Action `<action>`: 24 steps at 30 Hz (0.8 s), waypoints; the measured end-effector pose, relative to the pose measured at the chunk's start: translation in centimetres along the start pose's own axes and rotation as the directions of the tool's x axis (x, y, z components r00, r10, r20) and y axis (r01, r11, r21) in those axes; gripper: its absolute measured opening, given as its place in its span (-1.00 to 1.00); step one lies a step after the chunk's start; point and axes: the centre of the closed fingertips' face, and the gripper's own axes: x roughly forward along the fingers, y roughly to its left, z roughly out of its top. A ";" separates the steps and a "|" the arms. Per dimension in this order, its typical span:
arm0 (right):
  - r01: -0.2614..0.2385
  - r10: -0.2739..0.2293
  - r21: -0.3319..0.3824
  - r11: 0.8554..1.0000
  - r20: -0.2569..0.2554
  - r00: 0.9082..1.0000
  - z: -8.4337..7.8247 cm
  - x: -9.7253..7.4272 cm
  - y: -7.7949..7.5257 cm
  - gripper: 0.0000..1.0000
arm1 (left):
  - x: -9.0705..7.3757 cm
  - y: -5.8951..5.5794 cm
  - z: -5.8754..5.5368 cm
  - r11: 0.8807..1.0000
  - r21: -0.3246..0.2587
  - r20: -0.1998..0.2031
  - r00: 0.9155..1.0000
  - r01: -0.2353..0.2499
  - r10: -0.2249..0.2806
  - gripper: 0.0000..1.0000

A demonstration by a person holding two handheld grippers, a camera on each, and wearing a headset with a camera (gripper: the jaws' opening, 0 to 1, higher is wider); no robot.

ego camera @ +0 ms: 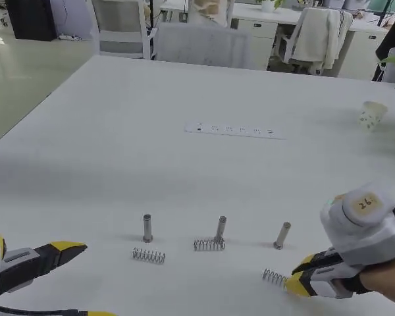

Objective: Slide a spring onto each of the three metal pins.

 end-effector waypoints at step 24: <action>-0.007 -0.003 -0.124 0.992 -0.076 0.997 -0.9 1.2 0.1 -0.81 | 0.0 0.0 0.0 1.000 -0.006 0.000 1.000 0.003 -0.003 0.60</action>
